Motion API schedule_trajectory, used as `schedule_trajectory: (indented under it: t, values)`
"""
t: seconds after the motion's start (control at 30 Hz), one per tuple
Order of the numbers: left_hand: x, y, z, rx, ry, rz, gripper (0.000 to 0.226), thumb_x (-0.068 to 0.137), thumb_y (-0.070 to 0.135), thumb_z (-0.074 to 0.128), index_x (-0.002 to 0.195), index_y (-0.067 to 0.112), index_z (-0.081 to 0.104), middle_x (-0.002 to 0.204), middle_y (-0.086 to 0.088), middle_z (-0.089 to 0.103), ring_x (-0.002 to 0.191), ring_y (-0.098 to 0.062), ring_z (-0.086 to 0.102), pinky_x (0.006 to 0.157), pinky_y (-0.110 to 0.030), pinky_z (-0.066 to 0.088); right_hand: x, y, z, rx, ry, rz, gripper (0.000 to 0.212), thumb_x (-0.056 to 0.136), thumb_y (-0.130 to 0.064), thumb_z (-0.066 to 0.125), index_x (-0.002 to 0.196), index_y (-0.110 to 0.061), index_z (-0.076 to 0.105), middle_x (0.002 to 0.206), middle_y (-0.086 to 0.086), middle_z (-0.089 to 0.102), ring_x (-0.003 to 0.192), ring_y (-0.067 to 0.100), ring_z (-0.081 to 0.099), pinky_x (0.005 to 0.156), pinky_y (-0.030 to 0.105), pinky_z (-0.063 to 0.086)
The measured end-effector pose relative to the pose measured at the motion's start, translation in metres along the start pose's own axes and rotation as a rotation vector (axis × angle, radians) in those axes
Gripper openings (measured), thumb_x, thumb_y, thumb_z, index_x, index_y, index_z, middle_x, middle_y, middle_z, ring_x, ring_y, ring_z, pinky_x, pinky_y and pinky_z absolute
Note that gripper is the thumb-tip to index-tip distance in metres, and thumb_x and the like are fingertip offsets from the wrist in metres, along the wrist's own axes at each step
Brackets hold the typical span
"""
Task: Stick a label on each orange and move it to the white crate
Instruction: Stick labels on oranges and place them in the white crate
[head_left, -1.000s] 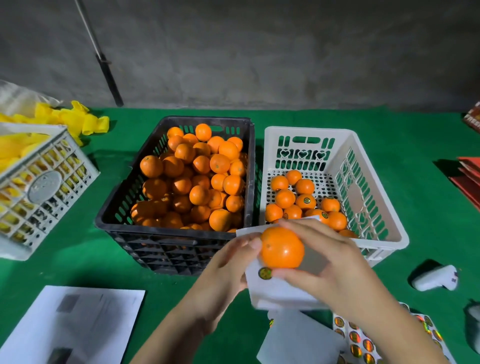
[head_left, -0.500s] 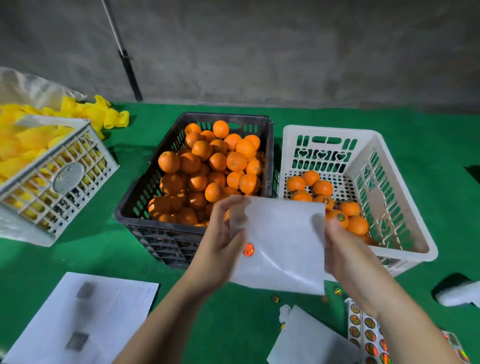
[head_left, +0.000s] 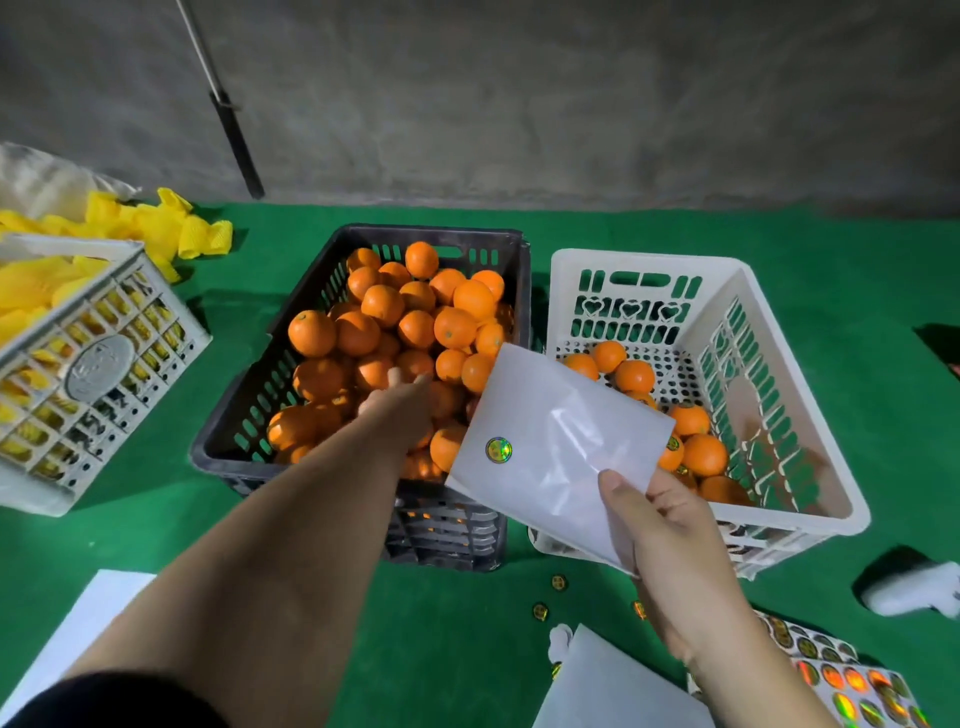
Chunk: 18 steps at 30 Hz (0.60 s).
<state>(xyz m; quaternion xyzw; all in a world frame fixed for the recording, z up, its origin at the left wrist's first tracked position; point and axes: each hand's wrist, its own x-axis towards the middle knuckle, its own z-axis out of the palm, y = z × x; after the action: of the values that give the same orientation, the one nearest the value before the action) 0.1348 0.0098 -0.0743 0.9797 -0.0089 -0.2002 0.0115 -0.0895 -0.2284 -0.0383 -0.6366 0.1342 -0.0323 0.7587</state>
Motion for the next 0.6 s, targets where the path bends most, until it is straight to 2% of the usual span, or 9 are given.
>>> schedule_trajectory:
  t: [0.07,0.13,0.2,0.27,0.33,0.4,0.47,0.53,0.6]
  values:
    - [0.007,-0.015,0.002,0.074,0.051,-0.018,0.079,0.105,0.023,0.057,0.167,0.037,0.009,0.165,-0.016,0.015,0.122,-0.045,0.061,0.086,-0.051,0.062,-0.001,0.003,-0.002,0.002,0.033,0.011,0.034,0.094,-0.035,0.067,0.127,-0.032,0.073,0.127,-0.006,0.075,0.12,0.021,0.07,0.11,0.053,0.048]
    - [0.007,-0.015,-0.002,0.09,0.138,-0.051,0.068,0.105,0.02,0.057,0.163,0.035,0.025,0.161,-0.015,0.022,0.124,-0.044,0.06,0.085,-0.05,0.062,0.001,0.007,-0.004,-0.003,0.071,0.021,0.026,0.1,-0.027,0.068,0.124,-0.033,0.074,0.125,-0.005,0.076,0.118,0.021,0.071,0.111,0.055,0.048]
    - [0.003,-0.01,-0.006,0.049,0.169,-0.054,0.051,0.105,0.025,0.059,0.153,0.028,0.043,0.148,-0.013,0.032,0.118,-0.041,0.062,0.079,-0.047,0.061,0.002,0.009,-0.005,0.007,0.091,0.043,0.025,0.104,-0.02,0.062,0.124,-0.028,0.075,0.125,-0.004,0.076,0.119,0.022,0.071,0.112,0.057,0.047]
    - [-0.002,-0.006,-0.013,-0.07,0.146,-0.005,0.054,0.098,0.038,0.071,0.145,0.023,0.05,0.127,-0.007,0.039,0.107,-0.034,0.06,0.076,-0.045,0.06,0.004,0.008,-0.005,0.04,0.09,0.055,0.027,0.106,-0.016,0.059,0.126,-0.024,0.074,0.128,-0.002,0.075,0.121,0.023,0.07,0.113,0.057,0.045]
    - [-0.016,-0.003,-0.028,-0.436,0.133,0.032,0.068,0.086,0.05,0.083,0.142,0.02,0.057,0.123,-0.003,0.053,0.099,-0.025,0.061,0.076,-0.037,0.056,0.003,0.003,-0.004,0.065,0.088,0.044,0.029,0.106,-0.014,0.057,0.126,-0.026,0.075,0.13,-0.002,0.074,0.123,0.022,0.069,0.113,0.056,0.045]
    - [-0.045,-0.002,-0.044,-0.914,0.174,0.061,0.083,0.08,0.058,0.086,0.147,0.018,0.058,0.132,0.0,0.064,0.115,-0.023,0.064,0.082,-0.033,0.051,0.002,-0.005,-0.007,0.076,0.106,0.032,0.031,0.106,-0.012,0.055,0.122,-0.029,0.076,0.129,-0.003,0.075,0.121,0.02,0.07,0.112,0.052,0.046]
    - [-0.087,-0.002,-0.051,-1.26,0.213,0.177,0.071,0.078,0.067,0.082,0.137,0.032,0.068,0.133,0.007,0.07,0.128,-0.021,0.063,0.092,-0.033,0.05,0.002,-0.012,-0.012,0.116,0.131,0.021,0.03,0.106,-0.011,0.054,0.123,-0.021,0.076,0.129,-0.001,0.075,0.121,0.02,0.07,0.111,0.05,0.046]
    - [-0.131,-0.004,-0.046,-1.531,0.08,0.392,0.052,0.078,0.071,0.079,0.121,0.041,0.077,0.133,0.008,0.072,0.132,-0.019,0.064,0.105,-0.037,0.05,0.002,-0.019,-0.017,0.168,0.141,0.0,0.03,0.107,-0.009,0.052,0.131,-0.014,0.07,0.132,0.002,0.073,0.124,0.023,0.068,0.111,0.048,0.046]
    - [-0.171,-0.001,-0.033,-1.734,-0.175,0.578,0.061,0.078,0.068,0.081,0.127,0.033,0.076,0.146,0.0,0.065,0.141,-0.02,0.057,0.117,-0.037,0.046,-0.002,-0.023,-0.019,0.203,0.132,-0.026,0.031,0.108,-0.008,0.051,0.133,-0.012,0.068,0.133,0.003,0.073,0.126,0.023,0.068,0.107,0.042,0.053]
